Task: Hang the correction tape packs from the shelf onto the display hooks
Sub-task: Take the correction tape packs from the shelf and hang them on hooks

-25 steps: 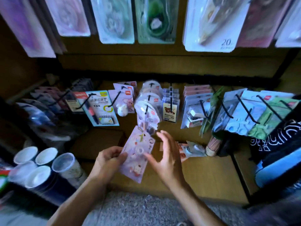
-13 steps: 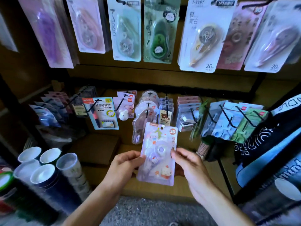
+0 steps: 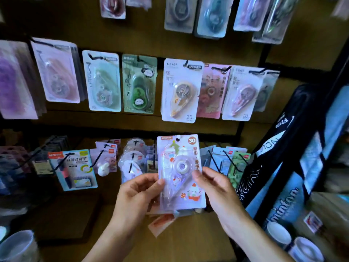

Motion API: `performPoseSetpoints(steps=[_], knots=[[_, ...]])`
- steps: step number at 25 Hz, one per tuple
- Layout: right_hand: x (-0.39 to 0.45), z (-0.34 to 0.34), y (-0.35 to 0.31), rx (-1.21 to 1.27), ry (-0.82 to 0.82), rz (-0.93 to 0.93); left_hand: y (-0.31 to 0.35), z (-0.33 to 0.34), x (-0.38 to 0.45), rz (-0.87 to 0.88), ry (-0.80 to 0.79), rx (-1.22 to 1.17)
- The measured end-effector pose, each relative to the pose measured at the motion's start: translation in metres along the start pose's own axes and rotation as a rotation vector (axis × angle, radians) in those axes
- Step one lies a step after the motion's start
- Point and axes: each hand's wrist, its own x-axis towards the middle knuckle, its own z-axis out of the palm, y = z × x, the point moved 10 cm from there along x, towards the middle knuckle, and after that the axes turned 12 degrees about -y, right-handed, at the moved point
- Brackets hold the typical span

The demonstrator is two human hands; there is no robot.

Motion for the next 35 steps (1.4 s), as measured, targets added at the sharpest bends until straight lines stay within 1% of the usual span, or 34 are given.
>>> performPoseSetpoints(steps=[2,4,7,9,11,14,17,20,23,26,31,35], knots=[[-0.003,0.001,-0.01,-0.024,-0.052,-0.024,0.006,0.012,0.007,0.006,-0.024,-0.01],[-0.003,-0.008,-0.016,-0.016,-0.036,-0.048,0.009,0.017,0.014,-0.001,-0.035,-0.005],[-0.004,-0.028,-0.026,0.043,0.023,-0.064,0.008,0.01,0.023,-0.038,-0.038,0.034],[-0.006,-0.046,-0.035,0.055,0.102,-0.067,0.004,-0.002,0.026,-0.067,-0.018,0.114],[-0.005,-0.063,-0.045,0.063,0.174,-0.083,-0.006,-0.016,0.028,-0.11,0.025,0.126],[0.008,-0.066,-0.081,0.0,0.168,-0.17,-0.021,-0.019,0.03,-0.151,0.042,0.145],[0.028,-0.063,-0.124,-0.05,0.157,-0.268,-0.027,-0.018,0.032,-0.149,0.051,0.134],[0.043,-0.068,-0.146,-0.09,0.178,-0.27,-0.037,-0.017,0.035,-0.206,0.044,0.127],[0.045,-0.082,-0.149,-0.081,0.231,-0.235,-0.044,-0.016,0.04,-0.251,0.025,0.111],[0.046,-0.093,-0.147,-0.107,0.26,-0.225,-0.042,-0.017,0.041,-0.247,0.022,0.124],[0.047,-0.096,-0.134,-0.116,0.266,-0.205,-0.037,-0.012,0.039,-0.249,0.0,0.115],[0.051,-0.097,-0.136,-0.099,0.243,-0.22,-0.036,-0.011,0.037,-0.247,-0.005,0.148]])
